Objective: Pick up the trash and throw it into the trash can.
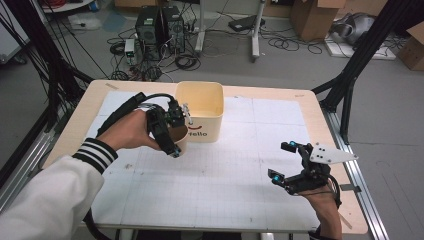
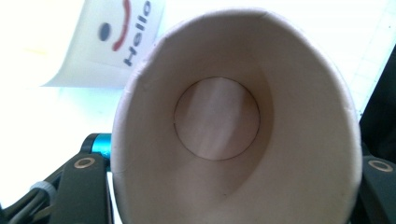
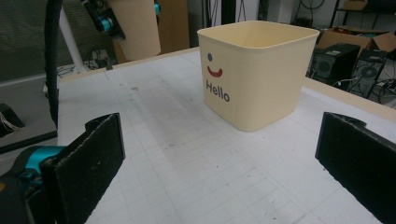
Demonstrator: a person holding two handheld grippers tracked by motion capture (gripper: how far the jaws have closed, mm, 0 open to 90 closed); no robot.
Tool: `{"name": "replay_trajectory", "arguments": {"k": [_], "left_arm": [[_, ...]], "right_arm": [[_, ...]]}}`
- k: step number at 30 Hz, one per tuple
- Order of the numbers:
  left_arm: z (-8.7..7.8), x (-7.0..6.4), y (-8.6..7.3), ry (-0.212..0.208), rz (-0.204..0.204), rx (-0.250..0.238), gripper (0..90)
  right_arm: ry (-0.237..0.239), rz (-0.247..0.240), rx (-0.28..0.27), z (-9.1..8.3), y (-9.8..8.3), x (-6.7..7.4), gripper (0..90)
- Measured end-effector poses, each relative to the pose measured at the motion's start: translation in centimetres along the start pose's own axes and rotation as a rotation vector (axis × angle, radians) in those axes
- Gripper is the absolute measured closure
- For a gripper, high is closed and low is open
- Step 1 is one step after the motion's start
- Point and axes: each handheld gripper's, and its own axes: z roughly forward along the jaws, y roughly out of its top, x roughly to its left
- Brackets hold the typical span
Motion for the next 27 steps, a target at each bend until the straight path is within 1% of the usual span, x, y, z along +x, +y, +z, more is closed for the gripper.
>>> {"name": "replay_trajectory", "arguments": {"k": [5, 9, 13, 16, 17, 18, 20, 21, 24, 26, 27], "left_arm": [[-1.1, 0.4, 0.4, 0.005, -0.005, 0.003, 32.9], [-1.8, 1.0, 0.7, 0.001, -0.019, -0.004, 32.9], [-2.7, 1.4, 1.2, 0.001, -0.016, 0.008, 33.0], [-3.6, 1.6, 1.5, -0.002, -0.019, -0.004, 33.0], [-3.6, 1.6, 1.5, -0.002, -0.019, -0.004, 33.0], [-4.1, 1.8, 1.7, 0.005, -0.018, -0.001, 32.9], [-4.8, 2.0, 1.9, 0.005, -0.017, 0.001, 32.9], [-5.0, 2.1, 1.9, 0.003, -0.021, -0.008, 32.9], [-5.8, 2.4, 2.2, 0.013, -0.021, -0.004, 32.9], [-6.4, 2.7, 2.4, 0.018, -0.022, -0.016, 32.9], [-6.6, 2.8, 2.5, 0.024, -0.024, -0.017, 33.0]], "right_arm": [[0.001, -0.004, -0.003, 0.1, 0.0, 0.0, 0.2], [0.005, -0.001, -0.001, 0.1, 0.0, 0.0, 0.2], [0.006, 0.0, -0.003, 0.1, 0.0, -0.1, 0.2], [0.004, 0.004, -0.005, 0.0, -0.1, -0.1, 0.2], [0.004, 0.004, -0.005, 0.0, -0.1, -0.1, 0.2], [0.003, 0.004, -0.007, 0.0, -0.1, -0.2, 0.2], [0.003, 0.007, -0.006, 0.0, -0.1, -0.2, 0.2], [-0.002, 0.006, -0.009, 0.0, -0.1, -0.2, 0.2], [-0.001, 0.01, -0.01, 0.0, -0.1, -0.3, 0.2], [-0.002, 0.003, -0.012, 0.0, -0.2, -0.3, 0.2], [0.0, 0.012, -0.009, 0.0, -0.2, -0.3, 0.2]]}}
